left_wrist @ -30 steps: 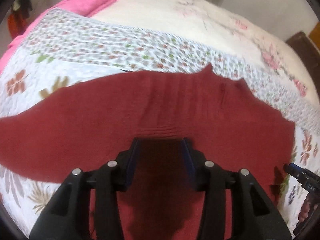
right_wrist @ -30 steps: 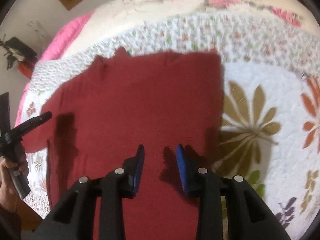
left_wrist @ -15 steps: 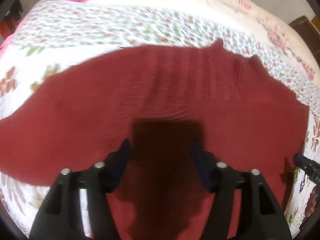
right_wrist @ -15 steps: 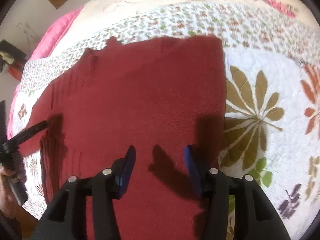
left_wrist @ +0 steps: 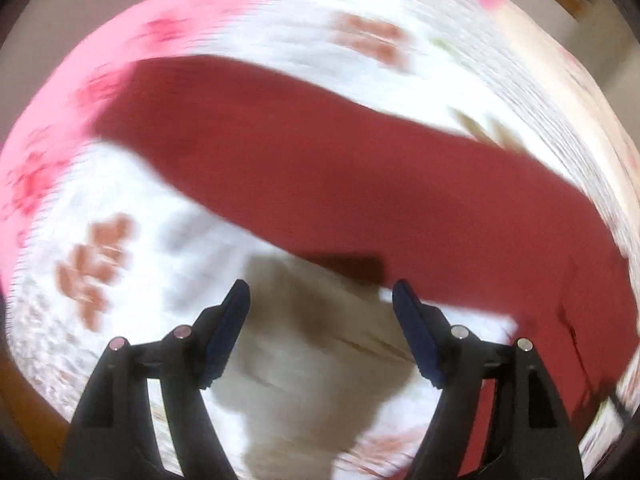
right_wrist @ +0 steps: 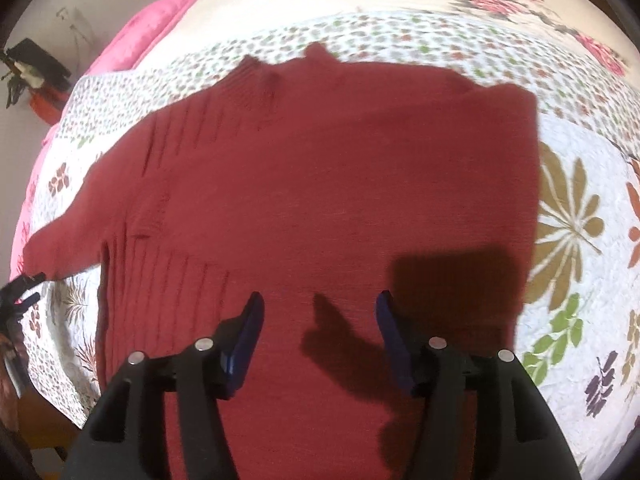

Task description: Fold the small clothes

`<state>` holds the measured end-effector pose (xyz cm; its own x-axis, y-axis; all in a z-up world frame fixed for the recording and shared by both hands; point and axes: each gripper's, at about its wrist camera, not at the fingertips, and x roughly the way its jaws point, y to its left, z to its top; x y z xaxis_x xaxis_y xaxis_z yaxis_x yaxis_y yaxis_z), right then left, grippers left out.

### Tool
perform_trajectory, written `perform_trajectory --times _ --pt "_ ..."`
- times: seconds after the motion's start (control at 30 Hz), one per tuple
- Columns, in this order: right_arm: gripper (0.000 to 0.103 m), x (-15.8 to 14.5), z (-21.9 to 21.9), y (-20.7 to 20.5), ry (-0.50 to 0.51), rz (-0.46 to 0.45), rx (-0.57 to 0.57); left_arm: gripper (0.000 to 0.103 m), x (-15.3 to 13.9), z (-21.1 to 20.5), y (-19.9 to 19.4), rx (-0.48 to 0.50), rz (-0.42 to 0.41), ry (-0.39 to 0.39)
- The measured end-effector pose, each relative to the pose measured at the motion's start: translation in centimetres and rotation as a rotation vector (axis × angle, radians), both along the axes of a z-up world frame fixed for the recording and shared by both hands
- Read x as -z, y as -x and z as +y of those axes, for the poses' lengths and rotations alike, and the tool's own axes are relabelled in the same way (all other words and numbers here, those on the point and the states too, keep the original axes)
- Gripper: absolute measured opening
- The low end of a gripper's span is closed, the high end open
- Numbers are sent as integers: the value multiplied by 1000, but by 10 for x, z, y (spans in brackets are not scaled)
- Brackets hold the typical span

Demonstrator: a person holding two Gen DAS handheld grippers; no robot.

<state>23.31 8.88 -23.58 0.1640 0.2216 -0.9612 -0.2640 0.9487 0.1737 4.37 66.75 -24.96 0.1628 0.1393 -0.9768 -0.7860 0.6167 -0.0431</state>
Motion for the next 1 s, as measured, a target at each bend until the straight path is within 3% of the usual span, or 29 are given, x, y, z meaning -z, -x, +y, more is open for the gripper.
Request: perform_trajectory --times 0.17,0.5,0.53,0.6,0.67,0.7,0.8,1.0 --pt "59 12 26 -3 20 13 -31 73 12 63 20 -134 -34 26" --pt "59 22 51 0 50 16 -62 76 18 113 22 -205 -130 70" --pt "59 21 51 -1 52 14 -62 72 14 116 21 -200 -137 65" --pt "59 20 52 -1 53 10 -61 53 9 118 14 -182 -161 67" --pt "59 19 53 -2 53 7 -60 19 7 120 10 -156 -170 80" --pt "59 18 53 -2 51 4 -57 13 5 121 6 -153 -171 76" --pt "59 13 51 -1 33 -1 -47 8 -7 122 -6 -148 -219 68" --pt "60 6 40 4 37 -19 -48 7 -59 77 -21 -54 -370 14"
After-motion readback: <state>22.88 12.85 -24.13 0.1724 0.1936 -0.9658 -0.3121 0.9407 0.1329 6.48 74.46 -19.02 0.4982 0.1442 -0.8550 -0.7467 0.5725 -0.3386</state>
